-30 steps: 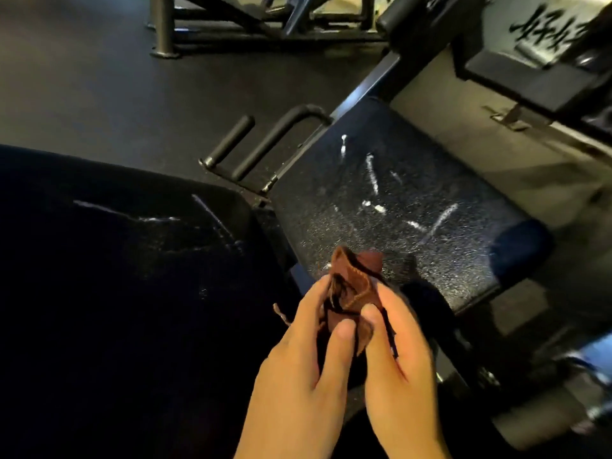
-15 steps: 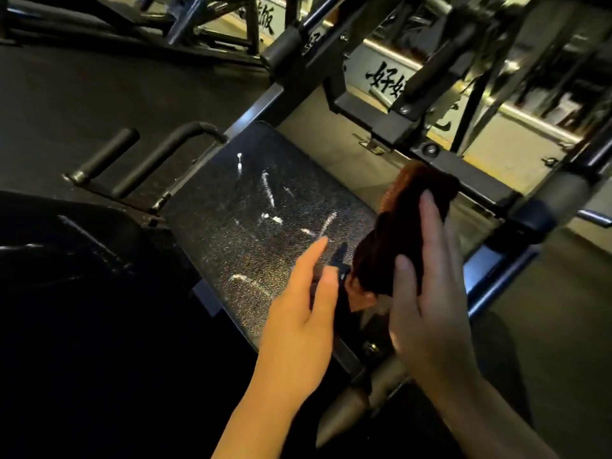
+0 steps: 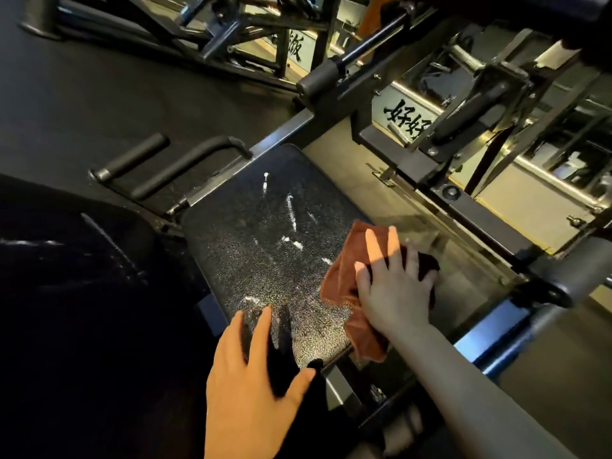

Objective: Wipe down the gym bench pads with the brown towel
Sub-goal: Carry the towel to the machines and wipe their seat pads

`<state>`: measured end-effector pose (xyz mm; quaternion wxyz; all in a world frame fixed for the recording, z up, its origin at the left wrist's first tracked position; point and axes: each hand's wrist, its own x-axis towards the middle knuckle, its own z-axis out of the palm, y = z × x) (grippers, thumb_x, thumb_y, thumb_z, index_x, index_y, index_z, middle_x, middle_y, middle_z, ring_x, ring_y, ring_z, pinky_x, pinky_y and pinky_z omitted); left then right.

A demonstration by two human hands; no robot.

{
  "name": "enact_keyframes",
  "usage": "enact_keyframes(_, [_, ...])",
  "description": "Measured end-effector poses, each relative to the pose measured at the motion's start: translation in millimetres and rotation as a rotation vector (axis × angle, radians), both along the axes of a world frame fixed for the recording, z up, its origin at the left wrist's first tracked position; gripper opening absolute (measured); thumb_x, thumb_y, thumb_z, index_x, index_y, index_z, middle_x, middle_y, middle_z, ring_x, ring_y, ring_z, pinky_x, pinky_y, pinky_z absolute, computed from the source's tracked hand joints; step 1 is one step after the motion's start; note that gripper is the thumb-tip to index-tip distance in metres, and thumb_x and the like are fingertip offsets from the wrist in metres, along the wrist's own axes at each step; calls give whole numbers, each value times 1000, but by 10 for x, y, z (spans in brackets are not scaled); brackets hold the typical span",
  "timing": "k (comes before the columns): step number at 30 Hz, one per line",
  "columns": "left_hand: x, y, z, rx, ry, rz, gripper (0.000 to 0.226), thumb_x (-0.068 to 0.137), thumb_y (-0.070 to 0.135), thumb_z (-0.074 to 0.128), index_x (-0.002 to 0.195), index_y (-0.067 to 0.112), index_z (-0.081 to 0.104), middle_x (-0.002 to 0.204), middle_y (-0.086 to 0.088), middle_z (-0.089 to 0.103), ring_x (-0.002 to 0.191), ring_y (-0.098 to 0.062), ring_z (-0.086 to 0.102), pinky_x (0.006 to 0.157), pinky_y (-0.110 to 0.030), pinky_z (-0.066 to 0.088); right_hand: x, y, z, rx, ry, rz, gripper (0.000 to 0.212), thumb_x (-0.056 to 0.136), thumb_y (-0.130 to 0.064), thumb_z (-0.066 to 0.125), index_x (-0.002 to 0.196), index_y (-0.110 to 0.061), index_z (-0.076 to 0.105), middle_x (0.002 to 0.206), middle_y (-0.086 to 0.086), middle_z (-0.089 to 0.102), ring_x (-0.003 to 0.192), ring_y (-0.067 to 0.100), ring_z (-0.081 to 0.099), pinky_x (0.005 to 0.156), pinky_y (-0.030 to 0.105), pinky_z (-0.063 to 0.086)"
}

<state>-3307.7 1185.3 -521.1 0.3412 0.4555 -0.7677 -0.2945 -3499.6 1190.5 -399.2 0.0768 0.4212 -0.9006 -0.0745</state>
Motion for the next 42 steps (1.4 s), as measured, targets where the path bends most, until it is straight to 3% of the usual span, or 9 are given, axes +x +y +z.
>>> enact_keyframes(5, [-278, -27, -151, 131, -3, 1, 98, 78, 92, 26, 149, 24, 36, 153, -20, 37, 135, -48, 41, 94, -69, 44, -195, -345, 63, 137, 119, 269, 59, 103, -47, 20, 157, -33, -2, 165, -1, -14, 151, 24, -11, 118, 63, 6])
enact_keyframes(11, [-534, -115, -288, 219, 209, 47, 107, 68, 98, 35, 156, 42, 11, 165, -13, 3, 150, -40, 9, 113, -59, 21, -414, -698, 117, 167, 138, 434, 77, 84, -60, -4, 157, -36, 7, 166, -1, -5, 152, 25, -3, 119, 52, 19])
enact_keyframes(20, [-684, -94, -447, 199, 236, 48, 127, 56, 104, 36, 157, 29, 18, 162, -23, 4, 148, -34, 2, 107, -62, 16, -624, -1439, 200, 171, 78, 594, 61, 97, -51, 22, 156, -36, 19, 166, -3, -6, 152, 22, -8, 118, 52, 25])
enact_keyframes(23, [-669, -97, -453, 264, 269, 55, 129, 51, 105, 39, 157, 40, 5, 164, -14, -7, 151, -21, -12, 112, -57, 8, -629, -1501, 203, 162, 108, 574, 55, 103, -45, 32, 155, -38, 17, 165, -2, -10, 151, 24, -9, 117, 54, 26])
enact_keyframes(26, [-622, -105, -384, 349, 273, 35, 129, 42, 109, 36, 146, 57, -19, 161, -4, -22, 147, -13, -27, 118, -47, -4, -496, -1349, 91, 4, 162, 485, 59, 100, -45, 40, 155, -32, 24, 161, 14, 18, 143, 40, 23, 100, 55, 45])
enact_keyframes(29, [-557, -113, -297, 389, 266, 18, 129, 35, 111, 30, 138, 62, -30, 158, -1, -31, 144, -14, -32, 117, -36, -12, -337, -1077, -42, -65, 190, 250, 67, 91, -55, 33, 146, -19, 46, 133, 24, 51, 99, 43, 57, 71, 45, 52])
enact_keyframes(31, [-495, -110, -249, 424, 263, 15, 134, 32, 111, 28, 141, 58, -28, 158, -3, -31, 142, -12, -33, 114, -30, -13, -271, -890, -79, -26, 163, 230, 71, 90, -56, 26, 143, -15, 50, 132, 28, 51, 96, 43, 56, 78, 46, 47])
enact_keyframes(35, [-369, -74, -213, 473, 227, -16, 140, 27, 111, 22, 145, 49, -21, 162, -6, -24, 142, -10, -28, 112, -27, -10, -230, -396, -102, 36, 192, 223, 67, 93, -58, 18, 155, -31, 26, 158, 20, 25, 137, 45, 29, 111, 53, 27])
enact_keyframes(42, [-360, -49, -139, 450, 203, -69, 122, 44, 96, 46, 121, 65, -44, 147, 3, -38, 138, -11, -33, 111, -26, -12, -222, -75, -88, 52, 261, 287, 60, 95, -52, 27, 142, -24, 52, 150, 22, 42, 133, 50, 40, 104, 61, 37])
